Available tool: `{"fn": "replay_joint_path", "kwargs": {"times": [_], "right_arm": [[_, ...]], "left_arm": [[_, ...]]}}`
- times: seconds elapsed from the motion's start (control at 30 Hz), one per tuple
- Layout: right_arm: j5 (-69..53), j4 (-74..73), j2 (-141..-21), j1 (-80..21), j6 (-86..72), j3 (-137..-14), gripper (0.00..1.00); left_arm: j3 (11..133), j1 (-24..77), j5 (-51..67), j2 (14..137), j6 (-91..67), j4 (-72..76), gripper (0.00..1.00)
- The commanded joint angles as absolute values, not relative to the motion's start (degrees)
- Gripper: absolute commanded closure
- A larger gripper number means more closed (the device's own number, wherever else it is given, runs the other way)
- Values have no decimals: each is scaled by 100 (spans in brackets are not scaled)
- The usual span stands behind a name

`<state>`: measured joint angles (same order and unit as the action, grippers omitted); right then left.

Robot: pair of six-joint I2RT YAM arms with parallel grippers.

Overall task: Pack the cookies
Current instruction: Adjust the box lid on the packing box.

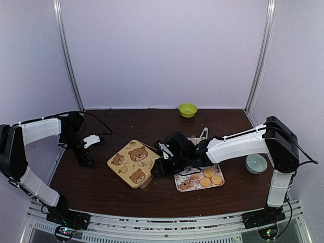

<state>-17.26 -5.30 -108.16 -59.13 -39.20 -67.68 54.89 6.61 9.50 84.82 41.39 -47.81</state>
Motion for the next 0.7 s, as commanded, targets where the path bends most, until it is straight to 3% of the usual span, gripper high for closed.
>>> {"fn": "replay_joint_path", "kwargs": {"times": [0.0,0.3,0.67], "right_arm": [[-1816,-374,-11052,-5887,-4010,-7146,64],[-1807,-454,-11194,-5738,-4117,-7333,65],[-1688,-537,-11139,-5702,-4142,-7258,66]], "left_arm": [[5357,858,1593,8427,4586,-4606,10],[5117,1790,1758,8623,4468,-4276,3],[5312,1992,1589,8722,4132,-3892,2]]}}
